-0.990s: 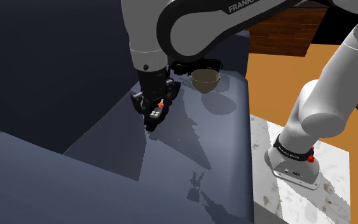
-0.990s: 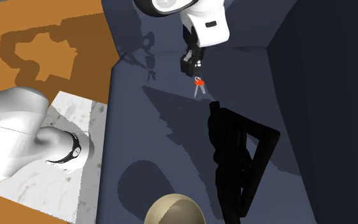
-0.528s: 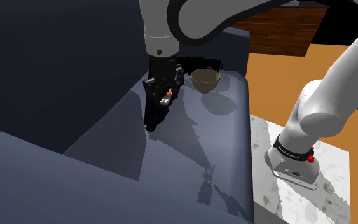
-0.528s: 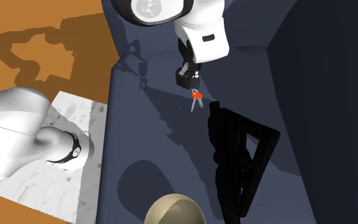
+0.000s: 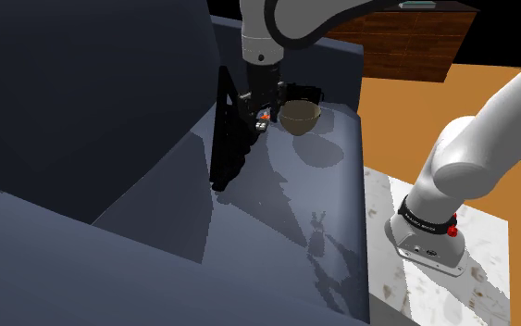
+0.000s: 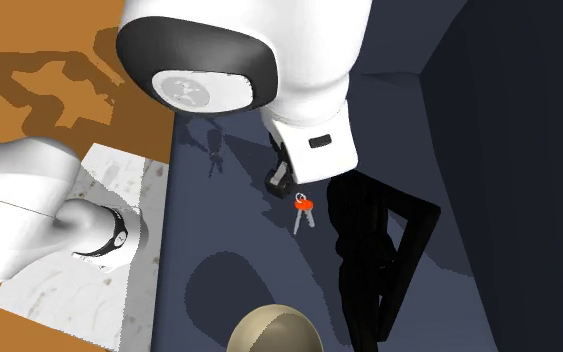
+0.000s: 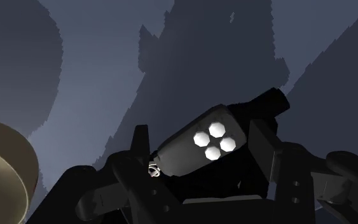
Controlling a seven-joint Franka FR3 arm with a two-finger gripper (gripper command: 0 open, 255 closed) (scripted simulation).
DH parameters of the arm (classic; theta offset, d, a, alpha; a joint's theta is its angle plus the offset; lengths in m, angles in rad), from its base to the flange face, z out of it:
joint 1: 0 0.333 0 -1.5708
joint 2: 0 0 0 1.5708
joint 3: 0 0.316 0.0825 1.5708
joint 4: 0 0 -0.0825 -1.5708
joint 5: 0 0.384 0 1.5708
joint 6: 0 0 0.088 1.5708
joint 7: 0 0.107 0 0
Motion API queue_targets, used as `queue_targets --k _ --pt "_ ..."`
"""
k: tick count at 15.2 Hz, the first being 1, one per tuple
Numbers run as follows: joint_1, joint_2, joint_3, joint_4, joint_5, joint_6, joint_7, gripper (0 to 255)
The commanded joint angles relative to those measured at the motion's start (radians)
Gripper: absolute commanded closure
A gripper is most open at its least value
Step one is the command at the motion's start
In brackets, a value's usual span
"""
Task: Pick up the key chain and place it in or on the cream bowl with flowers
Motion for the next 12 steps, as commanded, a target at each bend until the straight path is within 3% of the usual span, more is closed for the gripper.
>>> queue_targets --k 1,12 --pt "-0.018 -0.02 -0.037 -0.018 -0.003 -0.004 -0.055 255" --pt "-0.123 -0.039 -0.225 -0.037 -0.056 -0.016 -0.325 255"
